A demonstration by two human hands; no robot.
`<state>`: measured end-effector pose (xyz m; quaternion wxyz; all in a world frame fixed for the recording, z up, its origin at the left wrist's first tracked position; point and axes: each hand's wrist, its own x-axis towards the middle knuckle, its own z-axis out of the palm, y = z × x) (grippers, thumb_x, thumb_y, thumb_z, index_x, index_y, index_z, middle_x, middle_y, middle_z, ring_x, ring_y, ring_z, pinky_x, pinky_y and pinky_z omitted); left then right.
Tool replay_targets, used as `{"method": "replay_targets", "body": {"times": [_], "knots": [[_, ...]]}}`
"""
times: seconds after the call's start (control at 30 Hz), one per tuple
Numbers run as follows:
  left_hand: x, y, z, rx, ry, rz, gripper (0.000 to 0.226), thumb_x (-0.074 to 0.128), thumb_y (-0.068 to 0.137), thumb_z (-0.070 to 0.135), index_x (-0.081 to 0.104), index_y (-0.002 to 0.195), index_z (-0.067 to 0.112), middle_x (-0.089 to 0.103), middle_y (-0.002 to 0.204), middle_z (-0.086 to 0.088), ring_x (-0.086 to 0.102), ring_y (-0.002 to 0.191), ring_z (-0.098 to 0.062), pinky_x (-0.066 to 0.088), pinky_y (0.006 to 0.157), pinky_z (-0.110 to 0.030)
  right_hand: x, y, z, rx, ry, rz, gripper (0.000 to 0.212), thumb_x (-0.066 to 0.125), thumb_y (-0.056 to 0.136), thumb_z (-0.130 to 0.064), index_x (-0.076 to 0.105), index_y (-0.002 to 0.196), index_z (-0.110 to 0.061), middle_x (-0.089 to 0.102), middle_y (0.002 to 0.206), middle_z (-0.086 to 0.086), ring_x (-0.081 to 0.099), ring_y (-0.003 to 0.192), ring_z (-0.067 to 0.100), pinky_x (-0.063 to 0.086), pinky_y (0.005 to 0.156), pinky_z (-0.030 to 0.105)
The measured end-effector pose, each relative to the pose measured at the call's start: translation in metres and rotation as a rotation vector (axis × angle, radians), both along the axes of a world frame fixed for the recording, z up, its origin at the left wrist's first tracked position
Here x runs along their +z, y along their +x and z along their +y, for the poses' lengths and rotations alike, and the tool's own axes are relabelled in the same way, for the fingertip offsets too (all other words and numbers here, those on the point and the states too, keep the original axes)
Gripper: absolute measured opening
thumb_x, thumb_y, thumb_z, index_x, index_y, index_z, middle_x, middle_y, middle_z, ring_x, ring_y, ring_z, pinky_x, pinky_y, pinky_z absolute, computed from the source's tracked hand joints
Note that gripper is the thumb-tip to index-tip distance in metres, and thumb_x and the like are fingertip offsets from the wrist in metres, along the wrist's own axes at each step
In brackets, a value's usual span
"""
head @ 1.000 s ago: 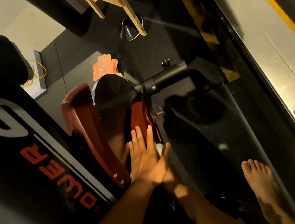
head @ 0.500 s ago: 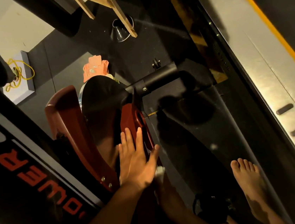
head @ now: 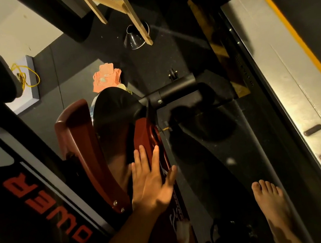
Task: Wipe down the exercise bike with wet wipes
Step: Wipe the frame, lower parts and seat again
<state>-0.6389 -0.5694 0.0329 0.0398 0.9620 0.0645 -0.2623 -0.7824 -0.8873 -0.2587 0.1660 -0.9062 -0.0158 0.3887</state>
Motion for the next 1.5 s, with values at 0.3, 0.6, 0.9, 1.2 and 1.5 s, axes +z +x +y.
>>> {"method": "replay_targets", "body": {"times": [0.3, 0.6, 0.9, 1.2, 1.5], "knots": [[-0.006, -0.001, 0.002, -0.009, 0.019, -0.058, 0.091, -0.012, 0.071, 0.088, -0.013, 0.149, 0.042, -0.029, 0.158, 0.002, -0.031, 0.145, -0.015, -0.017, 0.116, -0.034, 0.008, 0.013, -0.002, 0.110, -0.022, 0.067, 0.070, 0.060, 0.089, -0.031, 0.025, 0.150, -0.026, 0.035, 0.155, 0.002, 0.036, 0.140, 0.019, 0.029, 0.115, 0.041], [-0.006, 0.000, 0.000, -0.025, 0.047, -0.031, 0.094, -0.019, 0.067, 0.088, -0.016, 0.148, 0.040, -0.031, 0.156, -0.001, -0.032, 0.144, -0.019, -0.018, 0.116, -0.035, 0.014, 0.002, -0.001, 0.171, -0.181, 0.109, 0.071, 0.060, 0.089, -0.029, 0.025, 0.150, -0.026, 0.034, 0.155, 0.002, 0.035, 0.141, 0.020, 0.029, 0.115, 0.042], [-0.005, 0.004, -0.001, -0.036, 0.073, -0.001, 0.092, -0.022, 0.064, 0.086, -0.022, 0.144, 0.040, -0.032, 0.157, -0.003, -0.031, 0.144, -0.021, -0.018, 0.115, -0.036, 0.009, 0.000, 0.003, 0.156, -0.273, 0.059, 0.072, 0.061, 0.087, -0.028, 0.027, 0.150, -0.026, 0.035, 0.155, 0.002, 0.035, 0.141, 0.019, 0.029, 0.115, 0.042], [-0.003, 0.002, 0.000, -0.036, 0.062, 0.001, 0.090, -0.008, 0.076, 0.081, -0.013, 0.153, 0.035, -0.030, 0.158, -0.004, -0.032, 0.144, -0.021, -0.015, 0.118, -0.039, 0.011, -0.004, 0.004, 0.155, -0.292, 0.091, 0.068, 0.064, 0.085, -0.026, 0.034, 0.146, -0.026, 0.043, 0.149, 0.002, 0.043, 0.135, 0.019, 0.035, 0.110, 0.042], [-0.001, 0.002, 0.001, -0.030, 0.041, 0.015, 0.087, -0.005, 0.078, 0.082, -0.015, 0.152, 0.037, -0.034, 0.157, -0.002, -0.035, 0.143, -0.019, -0.018, 0.117, -0.038, 0.016, -0.003, 0.005, 0.174, -0.317, 0.034, 0.073, 0.066, 0.084, -0.027, 0.031, 0.148, -0.024, 0.040, 0.151, 0.004, 0.041, 0.137, 0.021, 0.033, 0.112, 0.041]]}}
